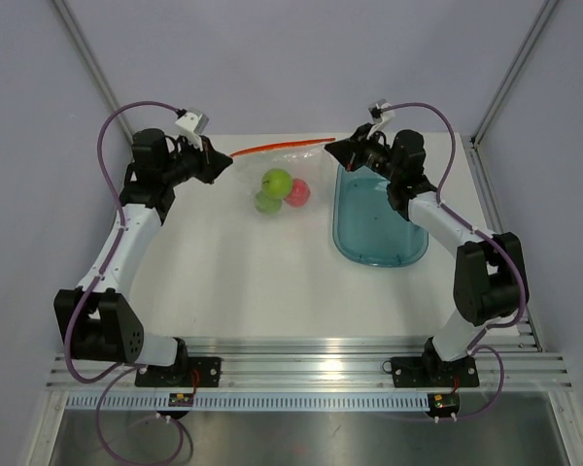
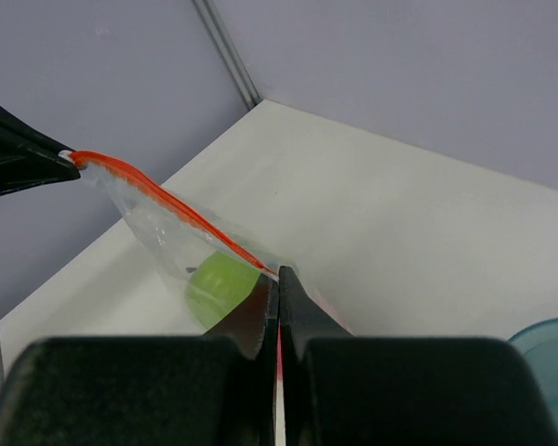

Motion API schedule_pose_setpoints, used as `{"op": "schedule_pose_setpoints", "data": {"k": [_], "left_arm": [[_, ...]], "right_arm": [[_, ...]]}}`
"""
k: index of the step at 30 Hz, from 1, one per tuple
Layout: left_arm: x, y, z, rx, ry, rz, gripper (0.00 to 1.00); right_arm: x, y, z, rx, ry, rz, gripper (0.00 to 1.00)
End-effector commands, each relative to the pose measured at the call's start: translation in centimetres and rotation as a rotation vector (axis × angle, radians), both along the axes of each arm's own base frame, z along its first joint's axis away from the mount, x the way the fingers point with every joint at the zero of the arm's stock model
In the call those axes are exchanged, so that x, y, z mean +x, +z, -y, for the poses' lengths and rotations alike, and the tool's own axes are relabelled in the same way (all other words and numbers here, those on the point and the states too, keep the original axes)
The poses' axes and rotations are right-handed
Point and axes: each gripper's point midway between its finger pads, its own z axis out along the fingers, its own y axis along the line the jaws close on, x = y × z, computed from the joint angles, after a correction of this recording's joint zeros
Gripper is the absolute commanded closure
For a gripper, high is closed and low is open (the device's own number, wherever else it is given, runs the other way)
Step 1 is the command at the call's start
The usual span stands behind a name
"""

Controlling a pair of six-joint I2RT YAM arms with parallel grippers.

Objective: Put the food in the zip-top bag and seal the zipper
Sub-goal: Place the zipper food storage bag at the center of the board, then reset both arms

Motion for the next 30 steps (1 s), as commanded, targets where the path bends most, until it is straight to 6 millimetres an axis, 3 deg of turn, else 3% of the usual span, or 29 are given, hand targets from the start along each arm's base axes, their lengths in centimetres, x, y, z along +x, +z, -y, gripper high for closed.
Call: {"op": "schedule_pose_setpoints", "data": {"k": [1,3,5,6,7,8,9,10,11,12,13,14,15,16,17,18,19,21,22,28,30], "left_arm": [[2.0,7.8,-0.2,-0.06,0.029,0.192,1.0],[1.4,8.7,-0.4,-0.043,0.033,0.215,1.0],[1.0,7.9,-1.4,-0.031,0.093,0.205,1.0],[-0.2,8.7,-1.7,-0.035,0.108,0.231,1.0],[-0.8,6.5,-1.7,-0.034,0.115,0.191,1.0],[-1.4,5.8,-1.8,-0.055,0.13,0.165,1.0],[-2.1,5.3,-2.0,-0.072,0.147,0.145,0.67],[-3.0,4.9,-2.2,-0.092,0.173,0.125,0.36],[-3.6,2.5,-2.4,-0.152,0.221,0.029,0.13],[-3.9,1.3,-2.9,-0.165,0.263,-0.001,0.01],[-4.8,0.9,-3.1,-0.17,0.279,-0.009,0.01],[-5.3,-0.6,-3.3,-0.174,0.293,-0.048,0.01],[-5.4,-0.7,-3.8,-0.176,0.331,-0.058,0.01],[-6.1,-0.8,-4.0,-0.176,0.346,-0.081,0.01],[-6.2,0.4,-4.3,-0.177,0.365,-0.07,0.01],[-6.9,-0.1,-4.5,-0.162,0.376,-0.12,0.01],[-7.1,0.4,-4.6,-0.15,0.378,-0.125,0.01],[-7.7,1.4,-5.0,-0.142,0.407,-0.166,0.01],[-8.0,1.6,-4.9,-0.152,0.412,-0.188,0.01],[-9.0,-0.8,-5.6,-0.174,0.512,-0.368,0.01],[-9.7,-1.1,-5.4,-0.189,0.506,-0.389,0.01]], "right_arm": [[2.6,6.6,0.5,0.039,-0.043,0.21,1.0],[2.2,6.3,0.2,0.028,-0.012,0.2,1.0],[1.0,5.4,0.0,0.018,0.015,0.184,1.0],[0.4,4.9,0.1,0.015,0.024,0.174,1.0],[-0.3,3.1,0.0,0.004,0.039,0.138,0.91],[-1.4,2.9,-0.1,0.002,0.067,0.126,0.72],[-2.3,2.3,-0.6,-0.005,0.087,0.105,0.52],[-3.2,0.0,-0.6,-0.024,0.09,0.027,0.35],[-4.0,0.0,-0.4,-0.035,0.073,0.018,0.13],[-4.6,-0.7,-0.4,-0.065,0.063,0.01,0.05],[-5.9,-3.2,-0.7,-0.097,0.057,-0.059,0.01],[-6.2,-2.6,0.1,-0.101,-0.003,-0.05,0.0],[-6.6,-2.9,0.6,-0.09,-0.031,-0.078,0.01],[-7.2,-4.5,1.4,-0.092,-0.072,-0.13,0.0],[-7.1,-3.4,2.9,-0.077,-0.17,-0.126,0.01],[-7.2,-2.8,3.5,-0.059,-0.207,-0.15,0.01],[-7.1,-3.6,5.1,-0.083,-0.304,-0.212,0.0],[-7.2,-1.0,6.9,-0.055,-0.411,-0.246,0.0],[-7.9,-2.8,8.7,-0.128,-0.498,-0.348,0.01],[-9.9,-3.7,15.8,-0.324,-0.849,-0.501,0.01],[-10.7,-4.3,17.1,-0.338,-0.912,-0.528,0.01]]}}
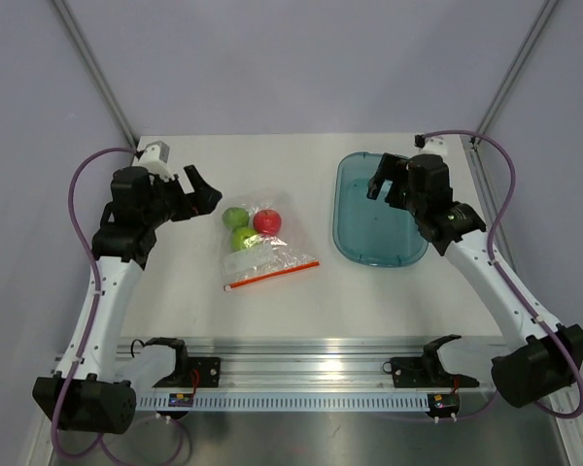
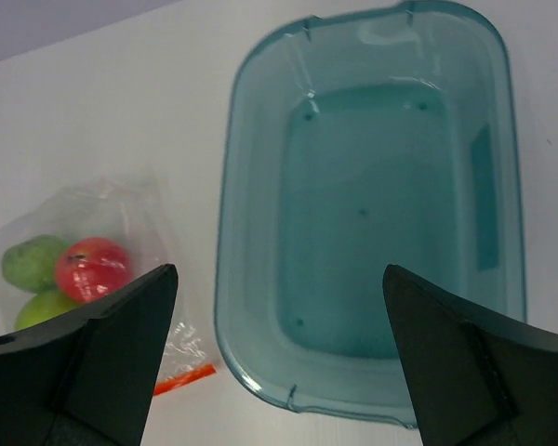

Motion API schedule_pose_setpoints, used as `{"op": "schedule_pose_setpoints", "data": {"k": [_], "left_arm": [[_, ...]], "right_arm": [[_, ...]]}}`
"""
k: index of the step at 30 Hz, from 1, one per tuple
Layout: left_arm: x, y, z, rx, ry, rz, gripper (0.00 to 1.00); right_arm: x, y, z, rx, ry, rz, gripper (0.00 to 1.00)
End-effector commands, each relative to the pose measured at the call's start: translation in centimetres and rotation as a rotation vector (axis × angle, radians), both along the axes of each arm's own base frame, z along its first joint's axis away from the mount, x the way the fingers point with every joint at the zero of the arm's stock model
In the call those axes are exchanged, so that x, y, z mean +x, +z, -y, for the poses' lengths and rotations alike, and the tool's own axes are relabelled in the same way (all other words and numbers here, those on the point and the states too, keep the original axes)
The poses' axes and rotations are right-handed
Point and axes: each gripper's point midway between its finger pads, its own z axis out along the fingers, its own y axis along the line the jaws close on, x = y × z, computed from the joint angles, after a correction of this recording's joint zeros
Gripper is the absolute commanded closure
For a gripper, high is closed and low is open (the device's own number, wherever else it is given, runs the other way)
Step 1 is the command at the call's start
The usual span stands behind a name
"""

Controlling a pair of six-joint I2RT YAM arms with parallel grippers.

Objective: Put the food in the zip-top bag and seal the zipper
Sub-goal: Reset both arms

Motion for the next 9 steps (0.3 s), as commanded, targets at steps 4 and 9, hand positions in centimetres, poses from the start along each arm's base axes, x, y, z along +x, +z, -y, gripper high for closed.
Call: {"op": "schedule_pose_setpoints", "data": {"k": [4,9], "left_arm": [[-2.9,-1.9,0.1,-0.068,0.029,-0.083,0.01],[-4.1,-2.0,-1.1,-0.008,0.064,-0.061,0.01]], "right_arm": [[-4.4,-4.3,6.5,-0.131,-0.283,-0.156,0.01],[-5.8,-4.4,7.0,-0.1,-0.293,-0.132,0.0]]}}
